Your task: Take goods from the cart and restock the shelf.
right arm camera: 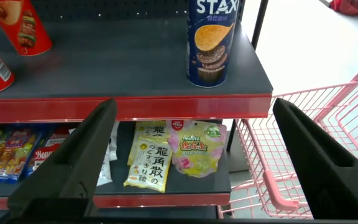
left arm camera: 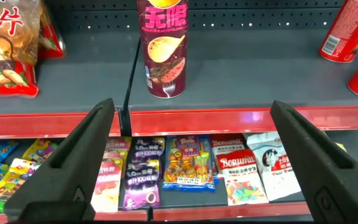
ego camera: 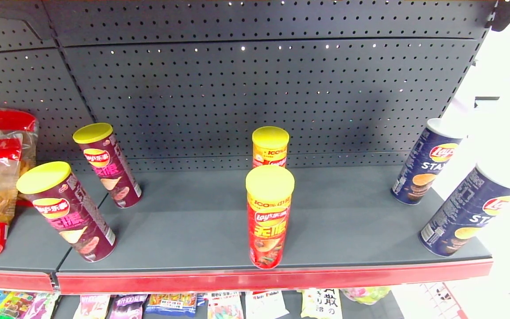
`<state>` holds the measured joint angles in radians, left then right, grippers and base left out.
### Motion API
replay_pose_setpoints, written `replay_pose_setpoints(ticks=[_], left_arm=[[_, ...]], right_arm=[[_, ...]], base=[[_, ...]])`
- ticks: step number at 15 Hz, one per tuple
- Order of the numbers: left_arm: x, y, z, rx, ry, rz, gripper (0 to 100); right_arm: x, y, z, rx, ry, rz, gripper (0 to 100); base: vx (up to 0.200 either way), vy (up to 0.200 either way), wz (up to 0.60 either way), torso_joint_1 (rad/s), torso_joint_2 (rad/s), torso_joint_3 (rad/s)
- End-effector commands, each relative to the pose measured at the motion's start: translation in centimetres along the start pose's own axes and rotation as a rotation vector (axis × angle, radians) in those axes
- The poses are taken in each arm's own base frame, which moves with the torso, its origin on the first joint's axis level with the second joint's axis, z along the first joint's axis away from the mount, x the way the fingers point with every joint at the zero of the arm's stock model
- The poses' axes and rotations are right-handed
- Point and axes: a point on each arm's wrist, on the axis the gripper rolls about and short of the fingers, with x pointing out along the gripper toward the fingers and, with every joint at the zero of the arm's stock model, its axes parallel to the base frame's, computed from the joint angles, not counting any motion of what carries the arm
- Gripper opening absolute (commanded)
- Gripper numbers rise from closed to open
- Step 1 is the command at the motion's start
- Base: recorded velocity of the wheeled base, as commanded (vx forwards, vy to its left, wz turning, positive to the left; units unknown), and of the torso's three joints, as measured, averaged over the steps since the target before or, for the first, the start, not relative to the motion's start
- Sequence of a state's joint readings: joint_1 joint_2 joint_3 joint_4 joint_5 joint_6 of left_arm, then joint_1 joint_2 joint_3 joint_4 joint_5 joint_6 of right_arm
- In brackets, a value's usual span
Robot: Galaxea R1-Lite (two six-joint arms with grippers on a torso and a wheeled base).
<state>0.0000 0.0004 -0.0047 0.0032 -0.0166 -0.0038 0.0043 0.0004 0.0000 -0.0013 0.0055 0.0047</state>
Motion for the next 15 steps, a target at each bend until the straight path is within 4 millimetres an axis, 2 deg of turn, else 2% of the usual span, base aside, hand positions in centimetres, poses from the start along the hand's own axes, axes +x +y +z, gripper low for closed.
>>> replay_pose_setpoints(ticks=[1, 15], left_arm=[[0.00, 0.00, 0.00, -0.001, 0.000, 0.000, 100], [0.00, 0.00, 0.00, 0.002, 0.000, 0.000, 100]], right_arm=[[0.00, 0.00, 0.00, 0.000, -0.001, 0.001, 100], [0.00, -0.04, -0.01, -0.003, 0.001, -0.017, 100]], base=[[0.000, 0.000, 0.00, 0.000, 0.00, 0.000], [0.000, 0.000, 0.00, 0.000, 0.00, 0.000]])
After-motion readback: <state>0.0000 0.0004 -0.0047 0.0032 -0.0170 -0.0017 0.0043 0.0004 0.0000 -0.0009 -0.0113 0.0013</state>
